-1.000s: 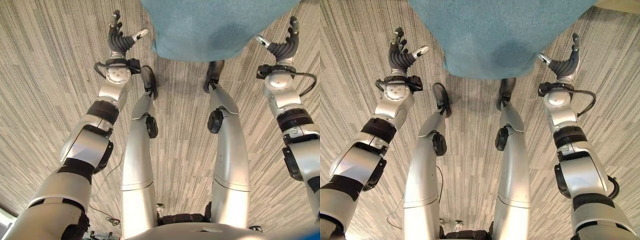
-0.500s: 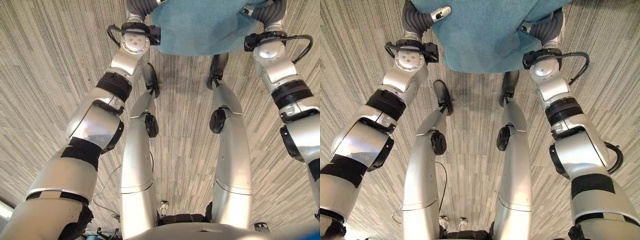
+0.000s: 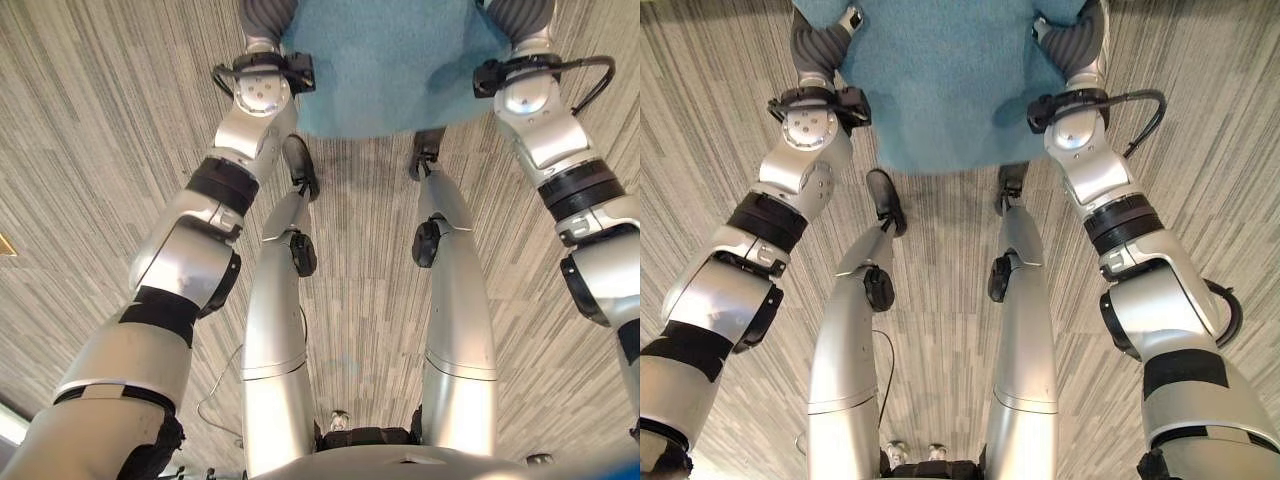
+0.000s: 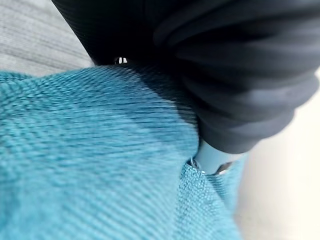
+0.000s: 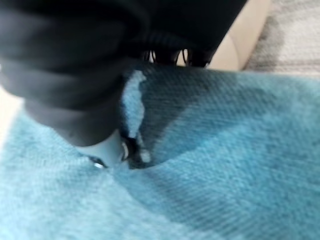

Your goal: Pick up all the scattered cushions and arrange them neatly on the sofa.

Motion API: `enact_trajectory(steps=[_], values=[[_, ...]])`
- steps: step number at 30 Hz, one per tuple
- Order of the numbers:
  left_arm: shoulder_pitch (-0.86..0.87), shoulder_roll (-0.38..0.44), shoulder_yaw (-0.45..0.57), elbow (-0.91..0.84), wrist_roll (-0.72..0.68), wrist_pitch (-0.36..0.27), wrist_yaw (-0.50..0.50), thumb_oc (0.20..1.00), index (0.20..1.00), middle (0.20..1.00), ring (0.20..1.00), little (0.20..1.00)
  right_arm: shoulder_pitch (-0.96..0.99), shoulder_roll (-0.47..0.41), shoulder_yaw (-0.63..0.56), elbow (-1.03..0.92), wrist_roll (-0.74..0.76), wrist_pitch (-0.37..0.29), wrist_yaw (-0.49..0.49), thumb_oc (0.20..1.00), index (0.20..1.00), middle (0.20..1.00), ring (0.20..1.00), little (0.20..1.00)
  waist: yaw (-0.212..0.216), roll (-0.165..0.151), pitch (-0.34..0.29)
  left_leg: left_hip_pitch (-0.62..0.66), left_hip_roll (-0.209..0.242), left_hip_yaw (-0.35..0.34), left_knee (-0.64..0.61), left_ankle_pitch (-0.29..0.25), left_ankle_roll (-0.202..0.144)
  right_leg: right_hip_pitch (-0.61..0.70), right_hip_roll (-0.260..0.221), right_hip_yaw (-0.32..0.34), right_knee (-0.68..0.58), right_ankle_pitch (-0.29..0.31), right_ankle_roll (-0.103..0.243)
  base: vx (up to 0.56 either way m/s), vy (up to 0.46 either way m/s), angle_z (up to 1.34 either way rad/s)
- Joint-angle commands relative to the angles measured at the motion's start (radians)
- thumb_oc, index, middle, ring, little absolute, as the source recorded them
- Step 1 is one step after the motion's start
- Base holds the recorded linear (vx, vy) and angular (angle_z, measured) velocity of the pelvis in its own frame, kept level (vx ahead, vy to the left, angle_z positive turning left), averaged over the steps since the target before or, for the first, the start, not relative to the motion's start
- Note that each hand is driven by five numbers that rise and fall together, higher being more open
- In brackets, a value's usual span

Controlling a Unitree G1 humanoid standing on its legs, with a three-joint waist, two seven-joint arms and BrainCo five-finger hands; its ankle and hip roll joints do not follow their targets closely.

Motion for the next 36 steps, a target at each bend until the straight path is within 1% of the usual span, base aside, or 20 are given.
enact_trajectory(steps=[1,3,4,5,6,9,10,12,14,16,18,21,24,26,27,30,31,33,34,36], values=[[0.098,-0.070,0.046,-0.140,0.026,-0.118,-0.001,0.200,0.200,0.200,0.200,0.200,0.003,0.115,-0.052,-0.226,-0.098,-0.159,0.003,0.200,0.200,0.200,0.200,0.200,-0.005,0.040,-0.242,-0.113,-0.064,-0.129,0.033,-0.082,0.027,-0.040,0.015,-0.016,0.157,-0.171,0.110,-0.04,-0.035,0.05],[0.121,-0.069,0.052,-0.175,0.043,-0.121,0.002,0.200,0.200,0.200,0.200,0.200,0.033,0.117,-0.065,-0.246,-0.109,-0.162,0.008,0.200,0.200,0.200,0.200,0.200,-0.005,0.042,-0.244,-0.089,-0.065,-0.131,0.018,-0.079,0.026,-0.016,0.014,-0.023,0.143,-0.170,0.108,-0.03,-0.045,0.09],[0.207,-0.074,0.083,-0.282,0.113,-0.115,0.004,0.200,0.200,0.200,0.200,0.200,0.139,0.128,-0.107,-0.304,-0.134,-0.179,0.023,0.200,0.200,0.200,0.200,0.200,-0.003,0.047,-0.251,0.002,-0.060,-0.143,-0.045,-0.063,0.007,0.076,0.013,-0.042,0.095,-0.167,0.106,-0.03,-0.060,0.06],[0.209,-0.074,0.083,-0.284,0.114,-0.115,0.005,0.200,0.200,0.200,0.200,0.200,0.141,0.128,-0.107,-0.305,-0.134,-0.178,0.023,0.200,0.200,0.200,0.200,0.200,-0.003,0.047,-0.249,0.005,-0.060,-0.144,-0.047,-0.063,0.007,0.079,0.013,-0.043,0.093,-0.166,0.106,-0.03,-0.141,0.03],[0.302,-0.082,0.110,-0.381,0.197,-0.108,-0.002,0.200,0.200,0.200,0.200,0.200,0.255,0.147,-0.150,-0.367,-0.151,-0.206,0.047,0.200,0.200,0.200,0.200,0.200,-0.002,0.053,-0.260,0.104,-0.055,-0.157,-0.114,-0.044,-0.016,0.179,0.013,-0.061,0.041,-0.164,0.105,0.00,-0.100,0.06],[0.408,-0.088,0.124,-0.463,0.254,-0.109,-0.019,0.200,0.200,0.200,0.200,0.200,0.367,0.167,-0.179,-0.435,-0.161,-0.232,0.076,0.200,0.200,0.200,0.200,0.200,0.002,0.057,-0.279,0.207,-0.055,-0.171,-0.179,-0.029,-0.031,0.277,0.009,-0.086,-0.015,-0.156,0.103,0.01,-0.083,0.12],[0.450,-0.089,0.124,-0.486,0.287,-0.104,-0.027,0.200,0.200,0.200,0.200,0.200,0.412,0.178,-0.193,-0.455,-0.154,-0.242,0.088,0.200,0.200,0.200,0.200,0.200,0.005,0.056,-0.280,0.240,-0.055,-0.169,-0.208,0.007,-0.032,0.310,0.004,-0.101,-0.049,-0.125,0.095,-0.01,-0.077,0.07],[0.564,-0.104,0.127,-0.539,0.350,-0.106,-0.046,0.200,0.200,0.200,0.200,0.200,0.535,0.206,-0.209,-0.505,-0.143,-0.266,0.124,0.200,0.200,0.200,0.200,0.200,0.011,0.054,-0.307,0.364,-0.056,-0.176,-0.276,0.018,-0.045,0.422,-0.004,-0.128,-0.109,-0.120,0.097,0.00,-0.084,0.12],[0.655,-0.118,0.121,-0.568,0.350,-0.115,-0.065,0.200,0.200,0.200,0.200,0.200,0.623,0.220,-0.211,-0.537,-0.134,-0.271,0.148,0.200,0.200,0.200,0.200,0.200,0.014,0.050,-0.322,0.473,-0.055,-0.177,-0.328,0.028,-0.054,0.533,-0.007,-0.154,-0.168,-0.114,0.099,0.03,-0.089,0.14],[0.800,-0.134,0.118,-0.606,0.327,-0.123,-0.092,0.200,0.200,0.200,0.200,0.200,0.782,0.241,-0.225,-0.597,-0.129,-0.277,0.178,0.200,0.200,0.200,0.200,0.200,0.022,0.043,-0.329,0.679,-0.041,-0.177,-0.412,0.041,-0.064,0.746,0.000,-0.198,-0.260,-0.113,0.100,0.10,-0.121,0.14],[0.864,-0.121,0.122,-0.622,0.341,-0.124,-0.102,0.200,0.200,0.200,0.200,0.200,0.853,0.243,-0.244,-0.614,-0.125,-0.282,0.190,0.200,0.200,0.200,0.200,0.200,0.024,0.040,-0.333,0.776,-0.033,-0.171,-0.445,0.045,-0.071,0.856,0.008,-0.217,-0.306,-0.115,0.100,0.13,-0.091,0.13],[0.980,-0.111,0.132,-0.632,0.342,-0.115,-0.114,0.200,0.200,0.200,0.200,0.200,0.986,0.243,-0.266,-0.657,-0.141,-0.282,0.207,0.200,0.200,0.200,0.200,0.200,0.020,0.032,-0.364,0.984,-0.002,-0.149,-0.499,0.046,-0.086,1.111,0.048,-0.242,-0.419,-0.130,0.090,0.19,-0.124,0.20],[1.011,-0.114,0.135,-0.628,0.347,-0.113,-0.118,0.200,0.200,0.200,0.200,0.200,1.024,0.235,-0.267,-0.658,-0.162,-0.274,0.214,0.200,0.200,0.200,0.200,0.200,0.017,0.020,-0.386,1.036,0.011,-0.137,-0.480,0.034,-0.094,1.200,0.073,-0.239,-0.461,-0.143,0.081,0.10,-0.088,0.15],[1.022,-0.115,0.132,-0.631,0.349,-0.110,-0.123,0.200,0.200,0.200,0.200,0.200,1.041,0.234,-0.266,-0.660,-0.167,-0.272,0.220,0.200,0.200,0.200,0.200,0.200,0.015,0.015,-0.391,1.053,0.012,-0.133,-0.467,0.025,-0.094,1.229,0.083,-0.235,-0.473,-0.147,0.077,0.09,-0.067,0.06],[1.045,-0.120,0.127,-0.636,0.349,-0.106,-0.128,0.200,0.200,0.200,0.200,0.200,1.069,0.230,-0.270,-0.662,-0.178,-0.268,0.224,0.200,0.200,0.200,0.200,0.200,0.014,0.003,-0.399,1.069,0.016,-0.130,-0.396,0.000,-0.094,1.295,0.095,-0.231,-0.493,-0.161,0.064,0.10,-0.067,-0.04],[1.053,-0.124,0.126,-0.633,0.346,-0.103,-0.125,0.200,0.200,0.200,0.200,0.200,1.089,0.223,-0.278,-0.665,-0.186,-0.262,0.222,0.200,0.200,0.200,0.200,0.200,0.018,-0.009,-0.396,1.041,0.010,-0.144,-0.255,0.017,-0.102,1.338,0.097,-0.224,-0.498,-0.168,0.050,0.07,-0.016,0.03],[1.051,-0.125,0.125,-0.634,0.346,-0.104,-0.125,0.200,0.200,0.200,0.200,0.200,1.089,0.224,-0.276,-0.665,-0.185,-0.259,0.221,0.200,0.200,0.200,0.200,0.200,0.023,-0.013,-0.393,1.031,0.000,-0.150,-0.249,0.012,-0.097,1.345,0.096,-0.219,-0.500,-0.169,0.051,0.07,0.037,0.03],[1.062,-0.119,0.123,-0.644,0.359,-0.096,-0.129,0.200,0.200,0.200,0.200,0.200,1.097,0.231,-0.280,-0.663,-0.182,-0.255,0.225,0.200,0.200,0.200,0.200,0.200,0.031,-0.030,-0.410,1.016,-0.025,-0.140,-0.302,-0.022,-0.065,1.372,0.089,-0.212,-0.515,-0.167,0.064,0.17,0.072,0.03],[1.063,-0.118,0.124,-0.646,0.367,-0.089,-0.130,0.200,0.200,0.200,0.200,0.200,1.098,0.232,-0.285,-0.663,-0.179,-0.254,0.222,0.200,0.200,0.200,0.200,0.200,0.037,-0.033,-0.412,0.987,-0.036,-0.135,-0.315,-0.007,-0.060,1.388,0.093,-0.209,-0.519,-0.169,0.067,0.29,0.209,0.11],[1.085,-0.115,0.127,-0.668,0.370,-0.087,-0.137,0.200,0.200,0.200,0.200,0.200,1.101,0.244,-0.283,-0.677,-0.179,-0.251,0.230,0.200,0.200,0.200,0.200,0.200,0.058,-0.033,-0.425,1.020,-0.052,-0.128,-0.359,-0.016,-0.043,1.412,0.090,-0.197,-0.499,-0.183,0.083,0.32,0.269,-0.34]])
